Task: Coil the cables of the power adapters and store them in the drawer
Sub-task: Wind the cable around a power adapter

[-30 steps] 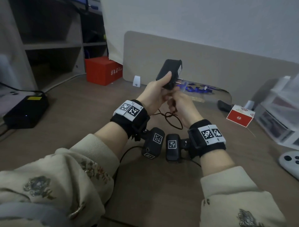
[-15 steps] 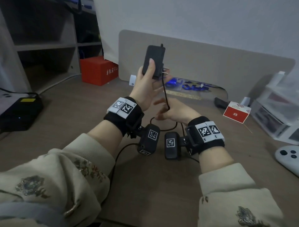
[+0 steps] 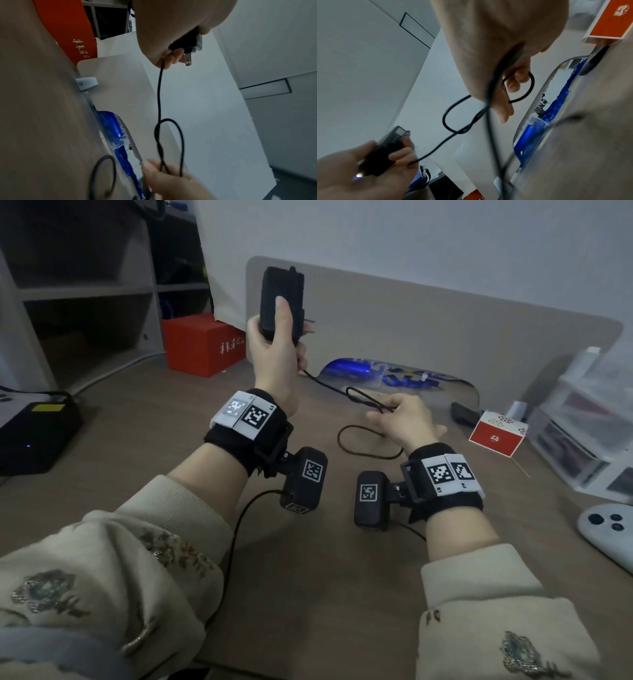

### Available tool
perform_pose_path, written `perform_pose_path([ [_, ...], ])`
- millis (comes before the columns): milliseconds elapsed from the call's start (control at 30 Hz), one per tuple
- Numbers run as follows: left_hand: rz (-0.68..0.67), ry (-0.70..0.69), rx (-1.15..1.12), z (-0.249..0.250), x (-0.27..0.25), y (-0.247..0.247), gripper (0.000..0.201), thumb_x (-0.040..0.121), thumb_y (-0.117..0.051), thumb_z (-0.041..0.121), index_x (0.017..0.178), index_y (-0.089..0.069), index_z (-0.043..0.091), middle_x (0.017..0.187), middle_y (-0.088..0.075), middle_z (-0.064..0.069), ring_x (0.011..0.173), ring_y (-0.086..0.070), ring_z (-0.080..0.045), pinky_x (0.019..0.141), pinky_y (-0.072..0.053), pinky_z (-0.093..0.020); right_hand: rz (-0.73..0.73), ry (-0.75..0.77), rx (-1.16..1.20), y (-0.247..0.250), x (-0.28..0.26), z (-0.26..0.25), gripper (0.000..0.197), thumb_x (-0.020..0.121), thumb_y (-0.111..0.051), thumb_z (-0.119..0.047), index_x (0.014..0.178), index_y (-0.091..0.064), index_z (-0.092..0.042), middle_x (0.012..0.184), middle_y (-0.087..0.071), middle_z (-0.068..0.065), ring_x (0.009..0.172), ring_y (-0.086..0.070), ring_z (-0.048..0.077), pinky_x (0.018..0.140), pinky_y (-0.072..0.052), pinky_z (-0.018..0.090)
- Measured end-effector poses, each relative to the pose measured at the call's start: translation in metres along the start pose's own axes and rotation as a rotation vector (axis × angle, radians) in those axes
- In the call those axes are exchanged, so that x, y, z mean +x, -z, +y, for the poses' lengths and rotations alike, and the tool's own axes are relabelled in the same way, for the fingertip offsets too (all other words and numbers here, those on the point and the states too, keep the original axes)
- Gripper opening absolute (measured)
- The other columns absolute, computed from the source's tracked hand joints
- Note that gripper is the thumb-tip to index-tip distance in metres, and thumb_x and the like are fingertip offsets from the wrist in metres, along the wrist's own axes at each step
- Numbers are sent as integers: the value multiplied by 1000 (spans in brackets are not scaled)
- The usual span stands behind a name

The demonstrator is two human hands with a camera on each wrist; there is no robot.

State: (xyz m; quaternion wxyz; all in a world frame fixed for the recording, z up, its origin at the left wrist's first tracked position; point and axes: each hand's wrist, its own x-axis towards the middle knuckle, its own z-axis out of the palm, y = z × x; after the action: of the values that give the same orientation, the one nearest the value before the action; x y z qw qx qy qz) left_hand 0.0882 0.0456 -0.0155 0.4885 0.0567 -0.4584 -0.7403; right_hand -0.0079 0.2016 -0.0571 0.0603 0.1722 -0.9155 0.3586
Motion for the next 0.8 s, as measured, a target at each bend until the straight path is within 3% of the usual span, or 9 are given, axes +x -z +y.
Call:
perform_pose_path([
  [100, 41, -17, 97, -9, 1, 6, 27, 96, -56, 41, 103, -46, 17, 98, -58, -12, 68, -50, -14, 61, -44, -29, -143, 61, 216, -1, -2, 0, 40, 68, -81, -50, 103, -64, -41, 129, -40, -4, 133, -34, 21, 113, -20, 50],
  [167, 83, 0, 144, -13, 3, 11, 24, 96, -56, 41, 101, -47, 19, 100, -55, -6, 81, -53, -15, 72, -47, -29, -165, 131, 396, -3, -2, 0, 27, 68, -83, -45, 92, -70, -39, 123, -53, -4, 127, -44, 19, 112, -32, 48],
  [233, 131, 36, 157, -16, 8, 16, 20, 98, -54, 38, 99, -46, 20, 96, -53, 0, 82, -52, -12, 75, -47, -26, -115, 189, 444, -4, -3, -4, 4, 80, -76, -35, 77, -73, -34, 98, -70, -12, 110, -58, 12, 105, -39, 40],
  [300, 176, 51, 177, -19, 13, 20, 20, 100, -53, 36, 102, -45, 18, 93, -52, 4, 78, -51, -8, 71, -45, -18, -60, 153, 458, -1, -4, -7, 25, 92, -63, -39, 70, -74, -33, 88, -72, -15, 109, -60, 14, 103, -39, 39],
  [400, 220, 43, 208, -21, 17, 25, 23, 100, -53, 34, 109, -43, 14, 95, -52, 6, 80, -52, -3, 63, -44, -8, 5, 21, 551, 2, 3, -5, 48, 103, -38, -44, 78, -74, -26, 103, -73, 9, 109, -61, 30, 103, -42, 39],
  [467, 229, 55, 207, -22, 17, 26, 24, 100, -52, 33, 110, -43, 14, 94, -52, 7, 80, -52, -2, 60, -43, -4, -2, -89, 639, 2, 7, -3, 55, 106, -29, -40, 77, -69, -15, 77, -73, 5, 87, -66, 25, 88, -50, 25],
  [567, 217, 49, 237, -26, 16, 27, 22, 101, -52, 32, 108, -42, 14, 93, -51, 7, 80, -52, -3, 60, -42, -5, -42, -270, 786, 3, 6, -3, 40, 107, -28, -27, 87, -59, -10, 41, -52, -3, 38, -51, 11, 41, -43, 15],
  [700, 219, 46, 212, -24, 17, 27, 23, 101, -52, 33, 110, -42, 14, 94, -51, 7, 81, -52, -2, 61, -43, -5, 49, -303, 730, 4, 9, 3, 22, 94, -37, -11, 100, -58, -13, 68, -43, -1, 51, -38, 13, 44, -34, 23],
  [800, 162, 94, 176, -23, 16, 24, 24, 100, -52, 38, 108, -44, 17, 99, -54, 2, 82, -52, -9, 71, -43, -16, 21, -195, 602, 4, 5, 1, 32, 86, -52, -8, 117, -51, -16, 105, -52, 4, 90, -53, 18, 78, -45, 29],
])
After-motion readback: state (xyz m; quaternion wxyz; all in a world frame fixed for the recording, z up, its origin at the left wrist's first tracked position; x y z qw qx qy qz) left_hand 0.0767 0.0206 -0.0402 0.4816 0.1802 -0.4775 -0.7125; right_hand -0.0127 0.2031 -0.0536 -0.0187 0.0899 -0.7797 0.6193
